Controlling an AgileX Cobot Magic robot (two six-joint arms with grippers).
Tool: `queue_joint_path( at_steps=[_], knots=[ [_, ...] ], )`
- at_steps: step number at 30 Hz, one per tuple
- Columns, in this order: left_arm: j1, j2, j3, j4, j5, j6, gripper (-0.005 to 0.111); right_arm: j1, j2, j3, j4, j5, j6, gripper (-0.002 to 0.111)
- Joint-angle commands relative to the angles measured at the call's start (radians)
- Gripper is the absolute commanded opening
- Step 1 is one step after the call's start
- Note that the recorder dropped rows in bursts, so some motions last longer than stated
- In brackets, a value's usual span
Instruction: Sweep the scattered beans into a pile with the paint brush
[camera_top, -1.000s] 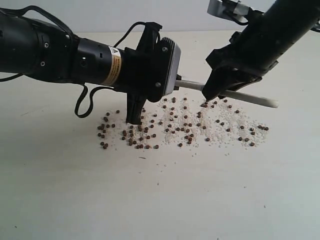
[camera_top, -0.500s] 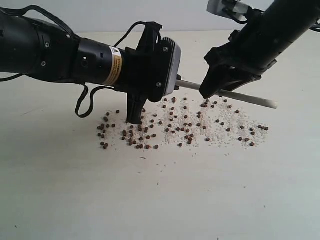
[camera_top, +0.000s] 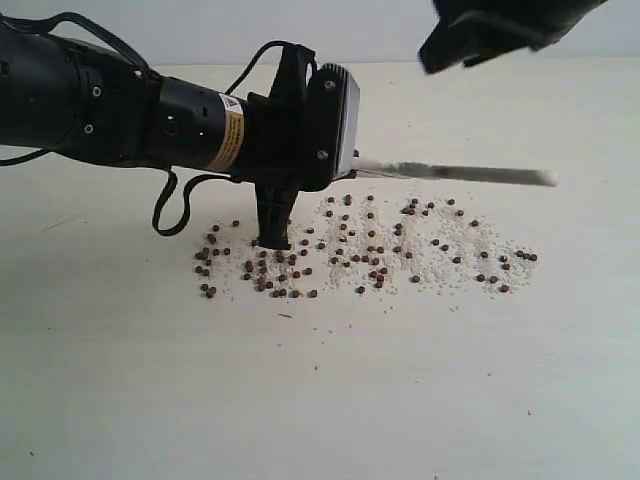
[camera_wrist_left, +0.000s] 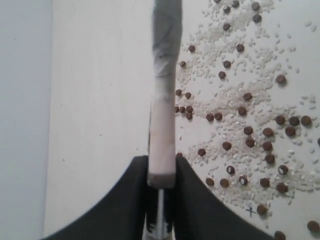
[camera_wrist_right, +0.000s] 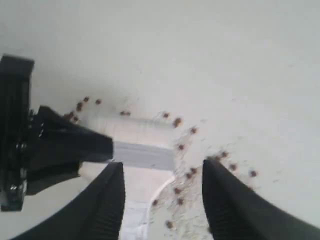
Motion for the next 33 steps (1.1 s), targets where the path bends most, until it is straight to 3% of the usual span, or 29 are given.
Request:
queue_joint_path(
  at_steps=[1, 5, 10, 14, 19, 25, 33],
  knots=[
    [0.009, -0.021, -0.004, -0.014, 0.006, -0.209, 0.0, -0.06, -0.159, 0.026, -0.127, -0.111, 0.09, 0.044],
    [0.045, -0.066, -0.004, -0.005, -0.026, -0.434, 0.0, -0.094, -0.311, 0.131, -0.172, -0.24, 0.115, 0.037],
    [0.117, -0.13, 0.016, 0.056, -0.22, -0.685, 0.0, -0.098, -0.553, 0.328, -0.136, -0.471, 0.115, 0.015],
    [0.176, -0.157, 0.073, 0.068, -0.338, -0.772, 0.0, -0.098, -0.749, 0.47, -0.078, -0.604, 0.124, 0.0],
    [0.224, -0.157, 0.164, 0.003, -0.465, -0.768, 0.0, -0.098, -0.862, 0.593, -0.078, -0.627, 0.124, 0.0],
    [0.227, -0.157, 0.237, -0.133, -0.633, -0.657, 0.0, -0.096, -0.813, 0.611, -0.012, -0.481, 0.158, 0.0],
    [0.227, -0.157, 0.282, -0.175, -0.685, -0.594, 0.0, -0.096, -0.673, 0.611, 0.51, -0.483, -0.217, 0.0]
  ],
)
